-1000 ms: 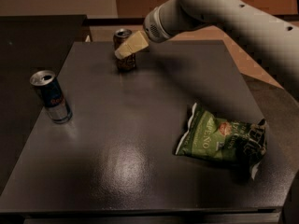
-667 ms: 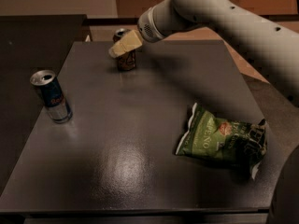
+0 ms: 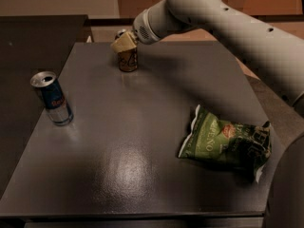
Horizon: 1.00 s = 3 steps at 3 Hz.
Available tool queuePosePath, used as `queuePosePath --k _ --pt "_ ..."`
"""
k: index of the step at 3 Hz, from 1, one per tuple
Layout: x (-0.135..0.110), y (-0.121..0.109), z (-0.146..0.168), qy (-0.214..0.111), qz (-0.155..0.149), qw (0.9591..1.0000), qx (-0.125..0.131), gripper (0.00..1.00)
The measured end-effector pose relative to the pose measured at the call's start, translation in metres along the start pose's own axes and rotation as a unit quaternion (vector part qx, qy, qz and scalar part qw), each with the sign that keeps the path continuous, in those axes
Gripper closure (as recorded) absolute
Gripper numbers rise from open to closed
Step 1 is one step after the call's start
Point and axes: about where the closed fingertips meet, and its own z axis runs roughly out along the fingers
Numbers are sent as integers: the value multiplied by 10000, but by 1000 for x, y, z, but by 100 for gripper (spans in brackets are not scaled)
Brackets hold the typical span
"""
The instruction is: Move orange can near redbull can
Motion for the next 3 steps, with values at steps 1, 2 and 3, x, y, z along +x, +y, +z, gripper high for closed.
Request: queuePosePath --k 1,2,3 --pt "-1 4 -3 -82 -40 9999 -53 64" --pt "-10 22 -19 -236 -166 9991 -326 87" --pt "-17 62 -43 -364 -527 9939 -897 100"
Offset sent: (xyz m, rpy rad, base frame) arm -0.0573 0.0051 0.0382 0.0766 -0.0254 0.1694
